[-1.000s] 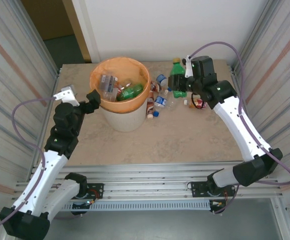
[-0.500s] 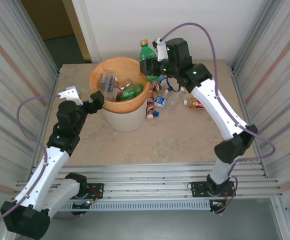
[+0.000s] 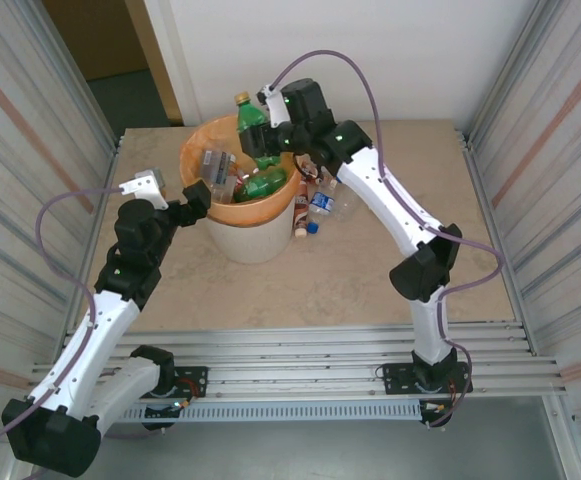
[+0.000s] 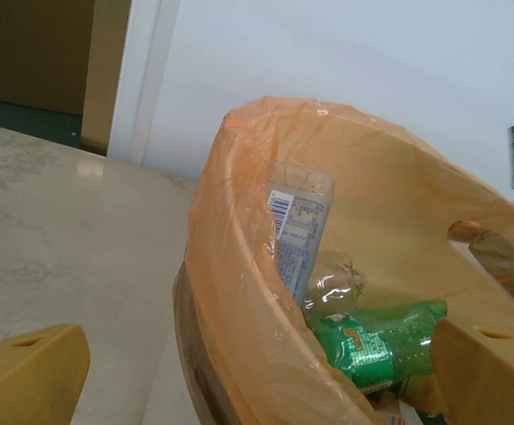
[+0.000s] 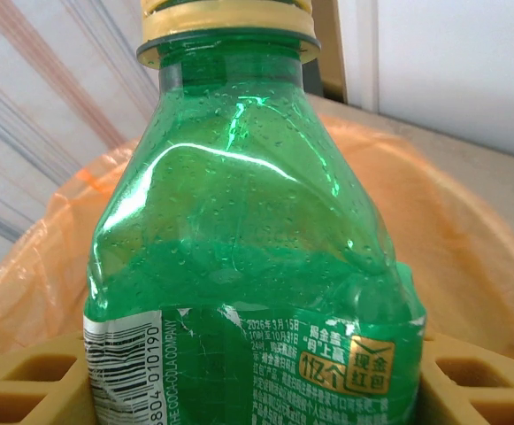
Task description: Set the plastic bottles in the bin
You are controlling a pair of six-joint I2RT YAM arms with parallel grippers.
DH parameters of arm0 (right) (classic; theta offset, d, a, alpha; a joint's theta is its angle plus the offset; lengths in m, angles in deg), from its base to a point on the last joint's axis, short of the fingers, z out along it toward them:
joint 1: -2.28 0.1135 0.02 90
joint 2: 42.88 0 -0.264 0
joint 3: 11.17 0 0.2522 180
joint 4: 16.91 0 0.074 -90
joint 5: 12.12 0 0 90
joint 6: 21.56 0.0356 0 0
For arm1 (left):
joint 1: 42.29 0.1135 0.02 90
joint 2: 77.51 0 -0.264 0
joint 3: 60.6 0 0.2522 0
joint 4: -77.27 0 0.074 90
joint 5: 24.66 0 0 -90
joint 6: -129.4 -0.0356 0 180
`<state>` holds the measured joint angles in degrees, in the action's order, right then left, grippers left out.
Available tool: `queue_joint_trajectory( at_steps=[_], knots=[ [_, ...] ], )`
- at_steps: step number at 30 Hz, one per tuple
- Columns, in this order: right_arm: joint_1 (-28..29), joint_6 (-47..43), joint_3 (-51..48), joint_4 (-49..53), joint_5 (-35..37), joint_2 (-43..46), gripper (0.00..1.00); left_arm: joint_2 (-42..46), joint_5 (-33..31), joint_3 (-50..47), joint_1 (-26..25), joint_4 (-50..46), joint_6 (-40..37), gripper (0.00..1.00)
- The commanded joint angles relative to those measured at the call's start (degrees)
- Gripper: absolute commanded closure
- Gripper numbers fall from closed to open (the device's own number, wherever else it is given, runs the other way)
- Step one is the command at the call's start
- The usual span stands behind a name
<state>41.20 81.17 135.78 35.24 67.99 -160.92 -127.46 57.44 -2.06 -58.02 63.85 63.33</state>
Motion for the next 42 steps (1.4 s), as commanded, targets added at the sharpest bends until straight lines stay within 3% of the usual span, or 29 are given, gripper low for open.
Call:
queue_joint_trajectory(
  at_steps=[1,6,16,21,31,42],
  knots=[
    [0.67,-2.05,2.26,2.45,1.36,-1.7,0.6,0.12,0.29,1.81,0.27,1.67,0.38,0.01],
    [1.0,-2.36,2.27,3.43,2.17,-2.81,0.53,0.12,0.25,1.81,0.28,1.6,0.42,0.01],
    [2.12,-3.79,2.3,4.76,4.13,-2.75,0.24,0.21,0.03,1.84,0.29,1.47,0.39,0.01],
    [2.54,-4.02,2.21,5.1,4.18,-2.09,0.19,0.39,-0.1,1.91,0.3,1.33,0.25,0.01],
    [3.49,-4.46,2.2,5.74,6.08,0.37,0.18,0.38,-0.68,2.24,0.26,1.17,-0.01,0.01],
    [2.79,-5.88,-3.62,5.69,13.62,9.2,0.08,0.25,-0.88,2.75,0.33,1.12,-0.1,0.01]
  ],
)
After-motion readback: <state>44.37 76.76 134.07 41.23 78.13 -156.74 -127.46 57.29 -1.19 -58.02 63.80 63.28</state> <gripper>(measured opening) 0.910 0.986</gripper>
